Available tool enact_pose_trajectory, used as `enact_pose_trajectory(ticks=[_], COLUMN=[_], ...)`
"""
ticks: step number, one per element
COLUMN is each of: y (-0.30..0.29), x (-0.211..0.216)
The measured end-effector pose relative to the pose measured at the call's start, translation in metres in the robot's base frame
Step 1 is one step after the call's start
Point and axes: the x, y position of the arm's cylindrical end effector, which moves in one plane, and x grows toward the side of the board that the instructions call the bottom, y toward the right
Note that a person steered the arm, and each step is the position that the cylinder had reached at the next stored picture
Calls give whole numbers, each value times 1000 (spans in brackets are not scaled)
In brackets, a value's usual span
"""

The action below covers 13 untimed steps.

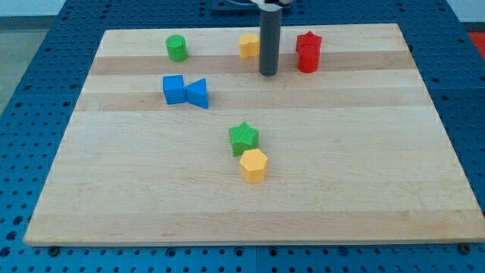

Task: Push yellow heart closer to yellow hexagon

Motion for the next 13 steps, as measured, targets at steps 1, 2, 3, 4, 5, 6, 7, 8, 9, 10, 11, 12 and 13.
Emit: enact_pose_trajectory(ticks=[1, 2, 3, 4, 5, 6, 7, 8, 9, 10, 11, 12, 13], y=[-1, 6, 6, 16, 20, -30, -64, -116, -127, -104, -116, -163, -159], x=[-7, -10, -11, -32, -69, -63, -63, -63, -22, 8, 10, 32, 62])
